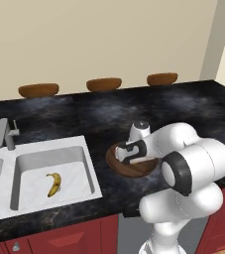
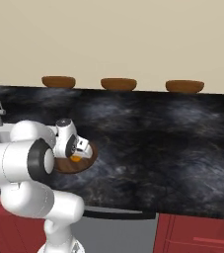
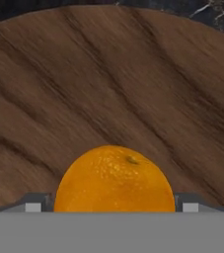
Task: Pick the oranges from the cabinet and place them in one bowl. Pick the banana from the sink and place it in the other bowl.
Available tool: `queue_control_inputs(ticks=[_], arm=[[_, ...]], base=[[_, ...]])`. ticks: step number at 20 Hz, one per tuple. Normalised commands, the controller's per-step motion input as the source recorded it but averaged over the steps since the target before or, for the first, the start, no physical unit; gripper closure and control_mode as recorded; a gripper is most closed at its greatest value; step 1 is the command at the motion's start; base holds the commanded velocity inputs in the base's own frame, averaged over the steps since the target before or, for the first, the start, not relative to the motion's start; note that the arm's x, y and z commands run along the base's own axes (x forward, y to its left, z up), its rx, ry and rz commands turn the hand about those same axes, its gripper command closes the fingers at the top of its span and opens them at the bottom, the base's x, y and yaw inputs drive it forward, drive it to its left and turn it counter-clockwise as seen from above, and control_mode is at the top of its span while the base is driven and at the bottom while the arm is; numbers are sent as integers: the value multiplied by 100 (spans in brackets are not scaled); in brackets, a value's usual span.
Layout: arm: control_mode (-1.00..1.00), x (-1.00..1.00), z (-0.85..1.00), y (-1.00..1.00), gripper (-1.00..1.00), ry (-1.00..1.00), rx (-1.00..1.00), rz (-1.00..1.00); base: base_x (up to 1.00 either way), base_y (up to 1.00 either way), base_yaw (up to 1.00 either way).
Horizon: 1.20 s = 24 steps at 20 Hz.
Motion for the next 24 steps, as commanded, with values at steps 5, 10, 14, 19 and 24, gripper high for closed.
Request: queue_control_inputs(ticks=[5,10,14,19,24], arm=[[-100,5,1,-1,-100,0,0,0],[-100,-15,54,0,-100,5,0,0],[-100,-37,81,0,-100,10,0,0],[-100,-55,83,0,-100,17,0,0],[-100,-66,76,0,-100,10,0,1]], base=[[0,0,0],[0,0,0],[0,0,0],[0,0,0],[0,0,0]])
